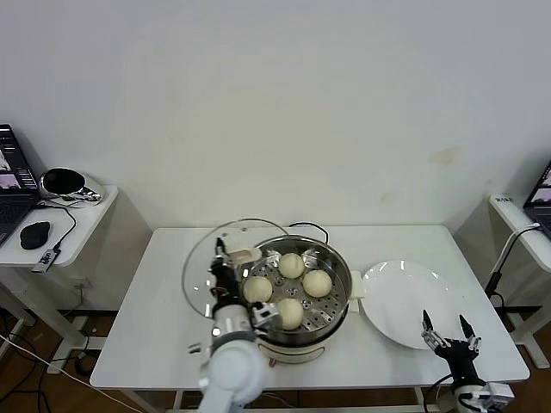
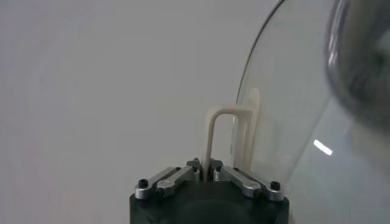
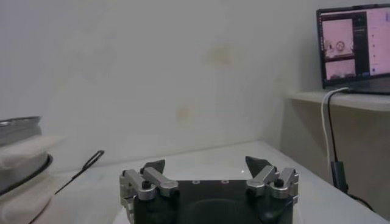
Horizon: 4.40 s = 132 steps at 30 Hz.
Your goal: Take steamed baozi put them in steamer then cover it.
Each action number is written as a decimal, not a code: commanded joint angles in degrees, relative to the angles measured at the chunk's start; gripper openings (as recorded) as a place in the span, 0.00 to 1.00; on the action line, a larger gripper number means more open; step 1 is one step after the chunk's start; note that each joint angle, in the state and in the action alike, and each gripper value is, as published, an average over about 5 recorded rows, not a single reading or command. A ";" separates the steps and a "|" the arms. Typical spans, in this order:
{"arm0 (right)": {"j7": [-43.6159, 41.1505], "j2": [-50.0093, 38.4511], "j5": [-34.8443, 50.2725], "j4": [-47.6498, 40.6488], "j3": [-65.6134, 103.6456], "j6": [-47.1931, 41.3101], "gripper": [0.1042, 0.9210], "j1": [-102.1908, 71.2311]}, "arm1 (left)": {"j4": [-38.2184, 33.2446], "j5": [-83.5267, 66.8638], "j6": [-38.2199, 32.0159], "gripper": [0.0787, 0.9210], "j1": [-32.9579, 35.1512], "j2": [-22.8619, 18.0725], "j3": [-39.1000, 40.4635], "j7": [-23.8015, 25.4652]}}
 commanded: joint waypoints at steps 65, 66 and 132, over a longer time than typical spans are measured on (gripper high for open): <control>0.06 1.62 -1.94 -2.34 -0.53 0.50 0.88 0.89 | 11.06 9.53 1.48 0.08 -5.34 -3.05 11.52 5.59; 0.06 1.63 -1.95 -2.36 -0.53 0.51 0.88 0.90 | 11.08 9.55 1.46 0.08 -5.31 -3.04 11.49 5.64; 0.45 -2.92 -2.79 11.10 -7.24 -0.75 0.88 -14.70 | -13.66 -77.65 -39.97 0.88 26.11 6.67 -31.94 -16.93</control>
